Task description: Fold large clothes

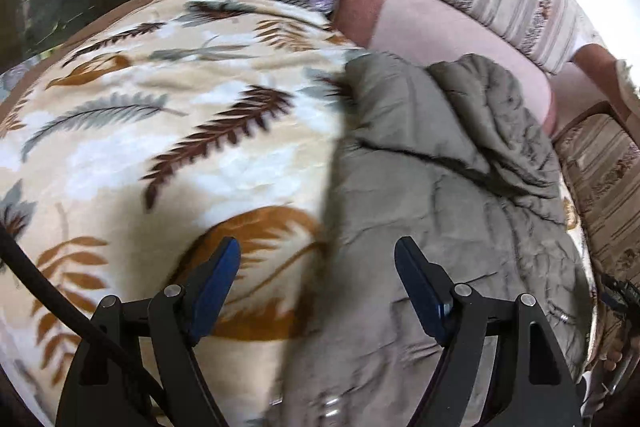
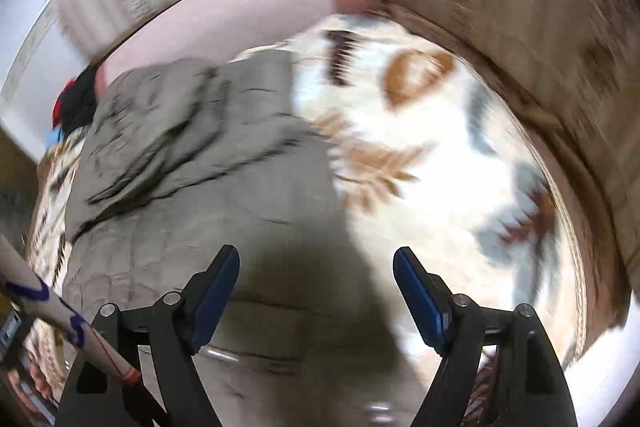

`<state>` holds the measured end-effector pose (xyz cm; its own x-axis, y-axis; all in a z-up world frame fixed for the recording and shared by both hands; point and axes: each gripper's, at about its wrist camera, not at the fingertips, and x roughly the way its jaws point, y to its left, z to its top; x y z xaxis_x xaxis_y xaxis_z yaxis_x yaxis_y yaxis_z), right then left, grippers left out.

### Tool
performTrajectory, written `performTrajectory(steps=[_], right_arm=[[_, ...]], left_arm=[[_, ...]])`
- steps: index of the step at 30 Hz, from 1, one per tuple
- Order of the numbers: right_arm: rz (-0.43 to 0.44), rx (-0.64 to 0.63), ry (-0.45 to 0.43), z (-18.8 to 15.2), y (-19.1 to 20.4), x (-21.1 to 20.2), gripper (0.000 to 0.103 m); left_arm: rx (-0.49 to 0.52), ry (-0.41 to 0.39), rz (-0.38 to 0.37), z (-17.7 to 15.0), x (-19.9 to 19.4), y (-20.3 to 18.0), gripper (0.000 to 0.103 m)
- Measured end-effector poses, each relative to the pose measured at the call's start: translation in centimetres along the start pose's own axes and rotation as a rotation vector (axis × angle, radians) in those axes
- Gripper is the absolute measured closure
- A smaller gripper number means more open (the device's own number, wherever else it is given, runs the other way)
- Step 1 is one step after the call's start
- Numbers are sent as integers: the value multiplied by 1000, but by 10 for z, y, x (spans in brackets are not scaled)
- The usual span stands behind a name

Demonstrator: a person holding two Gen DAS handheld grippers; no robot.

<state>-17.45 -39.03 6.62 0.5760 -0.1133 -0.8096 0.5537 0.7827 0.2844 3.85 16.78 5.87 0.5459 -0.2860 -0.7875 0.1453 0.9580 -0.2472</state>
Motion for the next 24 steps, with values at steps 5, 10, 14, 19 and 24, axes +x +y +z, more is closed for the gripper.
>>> performTrajectory(steps=[5,10,14,19,24], right_arm=[[53,17,32,-7,-22,18,17],[128,22,57,-10,-24,35,17],[173,31,72,-10,-24,45,17],[304,101,133,-8,-28,62,17],[398,160,174,-14,-32,73,17]], left_arm=[[-101,120,-133,-2,19,23,25],[-143,200,-218,-7,47,18,25],[-145,248,-264,-6,67,10,25],[-160,297,-374,-13,82,7,24],[-178,311,-514,-40,68,9,24]])
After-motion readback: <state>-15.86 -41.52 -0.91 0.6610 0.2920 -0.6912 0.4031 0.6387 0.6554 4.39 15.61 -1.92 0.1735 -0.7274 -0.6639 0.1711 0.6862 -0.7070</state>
